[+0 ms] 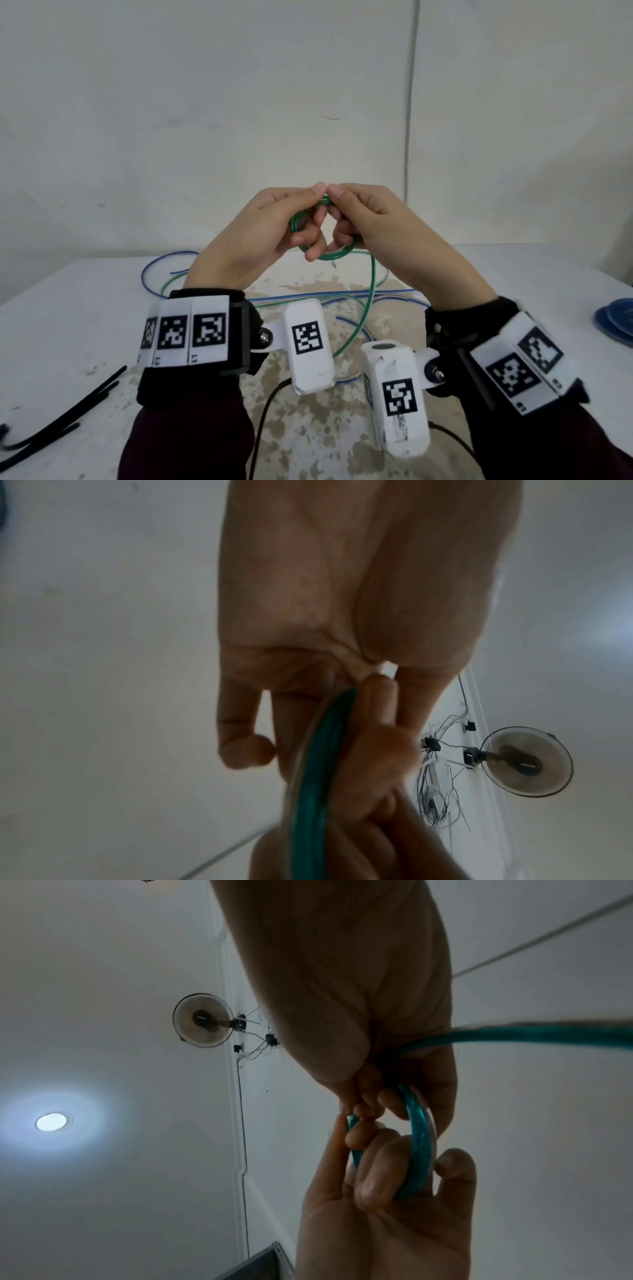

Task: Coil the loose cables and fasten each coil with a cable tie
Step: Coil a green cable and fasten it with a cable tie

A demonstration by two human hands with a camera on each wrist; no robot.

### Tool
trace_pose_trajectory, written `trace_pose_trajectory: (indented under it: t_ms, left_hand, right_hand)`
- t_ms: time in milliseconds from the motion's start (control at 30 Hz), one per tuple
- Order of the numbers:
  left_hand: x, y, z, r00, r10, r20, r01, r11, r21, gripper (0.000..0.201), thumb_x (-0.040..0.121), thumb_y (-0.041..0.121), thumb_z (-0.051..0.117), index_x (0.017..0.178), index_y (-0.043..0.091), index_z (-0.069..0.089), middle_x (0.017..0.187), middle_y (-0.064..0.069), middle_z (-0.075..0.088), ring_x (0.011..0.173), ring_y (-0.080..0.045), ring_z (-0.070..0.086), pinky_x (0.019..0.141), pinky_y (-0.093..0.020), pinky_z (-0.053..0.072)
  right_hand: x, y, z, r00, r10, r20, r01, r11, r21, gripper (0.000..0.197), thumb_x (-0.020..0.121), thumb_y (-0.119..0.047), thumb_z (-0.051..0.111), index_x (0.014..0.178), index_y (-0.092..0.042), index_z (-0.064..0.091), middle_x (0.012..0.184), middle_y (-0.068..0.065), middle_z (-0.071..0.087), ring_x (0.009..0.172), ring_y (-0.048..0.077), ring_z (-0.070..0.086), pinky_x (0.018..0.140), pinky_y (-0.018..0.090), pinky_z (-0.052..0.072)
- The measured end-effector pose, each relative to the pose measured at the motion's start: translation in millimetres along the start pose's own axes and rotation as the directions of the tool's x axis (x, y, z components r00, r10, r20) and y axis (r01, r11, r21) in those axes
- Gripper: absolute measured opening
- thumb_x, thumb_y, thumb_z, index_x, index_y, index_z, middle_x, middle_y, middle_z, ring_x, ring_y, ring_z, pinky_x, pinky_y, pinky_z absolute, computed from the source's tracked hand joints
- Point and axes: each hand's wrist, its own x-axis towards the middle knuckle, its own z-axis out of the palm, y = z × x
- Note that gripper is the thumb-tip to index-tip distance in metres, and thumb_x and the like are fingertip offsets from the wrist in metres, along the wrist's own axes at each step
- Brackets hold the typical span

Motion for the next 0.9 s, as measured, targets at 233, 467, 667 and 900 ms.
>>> trace_pose_trajectory:
  t_ms: [233, 467, 667, 900]
  left_hand:
    - [6, 6, 15, 0.969, 0.124, -0.215, -0.141, 0.988, -0.064, 0.038, 0.103, 0.026, 0.033, 0.068, 0.013, 0.038, 0.052, 0.006, 0.023, 0.049, -0.014, 0.017, 0.056, -0.03, 0.014]
    - [7, 8, 16, 0.998, -0.001, -0.056, -0.008, 0.988, -0.154, 0.04, 0.1, 0.028, 0.036, 0.063, 0.011, 0.041, 0.047, 0.002, 0.021, 0.039, -0.013, 0.026, 0.05, -0.018, 0.034]
    - [8, 9, 20, 0.974, 0.052, -0.221, -0.091, 0.981, -0.169, 0.038, 0.101, 0.031, 0.038, 0.067, 0.016, 0.033, 0.047, 0.007, 0.022, 0.062, -0.031, 0.012, 0.07, -0.041, 0.013]
    - [15, 7, 31, 0.994, 0.007, -0.112, -0.04, 0.957, -0.289, 0.04, 0.1, 0.028, 0.034, 0.064, 0.011, 0.038, 0.042, 0.003, 0.026, 0.038, -0.015, 0.026, 0.047, -0.022, 0.031]
  right_hand:
    - [-1, -4, -8, 0.999, 0.004, 0.036, -0.012, 0.977, 0.211, 0.033, 0.101, -0.023, 0.041, 0.079, -0.007, 0.06, 0.061, 0.004, 0.055, 0.065, 0.013, 0.058, 0.073, 0.03, 0.058]
    - [-2, -2, -14, 0.995, -0.009, 0.103, -0.003, 0.993, 0.118, 0.031, 0.103, -0.017, 0.033, 0.076, -0.011, 0.048, 0.059, 0.0, 0.032, 0.065, 0.024, 0.037, 0.068, 0.018, 0.047]
    - [-1, -7, -13, 0.995, 0.059, 0.085, -0.082, 0.951, 0.297, 0.04, 0.103, -0.029, 0.034, 0.088, -0.005, 0.062, 0.061, 0.002, 0.056, 0.064, 0.013, 0.06, 0.073, 0.033, 0.057]
    - [0, -6, -23, 0.998, 0.047, 0.032, -0.053, 0.976, 0.209, 0.035, 0.103, -0.025, 0.035, 0.073, -0.012, 0.049, 0.052, -0.006, 0.035, 0.054, 0.011, 0.039, 0.062, 0.021, 0.038]
